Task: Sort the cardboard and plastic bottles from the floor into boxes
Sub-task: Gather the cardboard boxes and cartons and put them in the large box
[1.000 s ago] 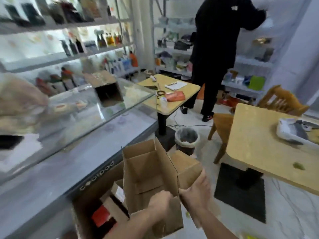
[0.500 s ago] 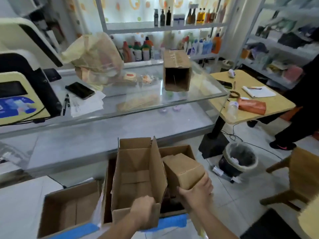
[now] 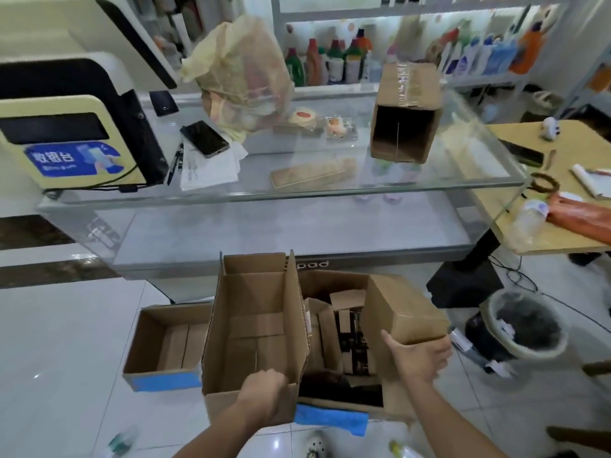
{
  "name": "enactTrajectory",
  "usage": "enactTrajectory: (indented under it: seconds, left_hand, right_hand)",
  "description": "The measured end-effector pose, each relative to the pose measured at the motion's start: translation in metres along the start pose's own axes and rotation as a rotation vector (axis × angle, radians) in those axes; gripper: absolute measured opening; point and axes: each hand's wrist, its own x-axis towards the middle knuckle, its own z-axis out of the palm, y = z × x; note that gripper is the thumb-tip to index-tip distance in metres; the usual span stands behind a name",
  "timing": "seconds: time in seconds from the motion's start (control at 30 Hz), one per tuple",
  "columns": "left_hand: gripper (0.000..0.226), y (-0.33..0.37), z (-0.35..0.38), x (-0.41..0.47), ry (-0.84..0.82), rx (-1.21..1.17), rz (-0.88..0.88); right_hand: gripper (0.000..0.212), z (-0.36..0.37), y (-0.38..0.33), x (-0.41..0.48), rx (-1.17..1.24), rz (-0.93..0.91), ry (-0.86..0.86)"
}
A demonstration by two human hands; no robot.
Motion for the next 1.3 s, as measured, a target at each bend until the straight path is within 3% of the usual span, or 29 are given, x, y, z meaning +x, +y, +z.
enactTrajectory:
  seconds: [0.2,0.4,0.47,0.57,0.67,0.8,0.93,1.03,1.13,1.23,1.3]
  left_hand:
    - [0.035,0.016,-0.003,0.035,-0.079,0.036,0.072]
    - [0.056,0.025,0.005,0.095,-0.192,-0.04,0.01]
    - [0.059,0.025,0.007,0.11,-0.237,-0.067,-0.02]
    - [0.05,0.022,0.007,0.124,-0.285,-0.077,-0.044]
    - [0.043,0.017,0.004,0.132,-0.284,-0.071,-0.053]
    - [0.038,0.013,0.0,0.13,-0.269,-0.045,-0.035]
    - [0.04,0.016,0.002,0.118,-0.227,-0.018,0.02]
    - [0.042,0.02,0.003,0.104,-0.182,-0.034,0.062]
    - [0.038,0.028,0.001,0.093,-0.143,-0.015,0.116]
    - [0.038,0.036,-0.001,0.092,-0.117,-0.015,0.162]
    - [0.037,0.036,0.001,0.097,-0.107,-0.009,0.169]
  right_hand:
    - [0.134,0.039,-0.001,0.015,0.093,-0.018,-0.048]
    - [0.134,0.081,0.012,0.044,0.22,0.054,-0.129]
    - [0.13,0.096,0.022,0.05,0.16,0.064,-0.181]
    - [0.106,0.115,0.039,0.052,-0.085,0.063,-0.351]
    - [0.106,0.132,0.047,0.054,-0.26,0.057,-0.425]
    - [0.119,0.143,0.045,0.05,-0.333,0.11,-0.335]
    - [0.079,0.144,0.024,0.039,-0.304,-0.01,-0.014]
    - [0.054,0.127,-0.016,0.024,-0.164,-0.115,0.025]
    - [0.047,0.11,-0.052,0.012,-0.026,-0.193,-0.13]
    - [0.052,0.093,-0.079,-0.009,0.157,-0.2,-0.632]
    - [0.076,0.093,-0.084,-0.015,0.053,-0.161,-0.895]
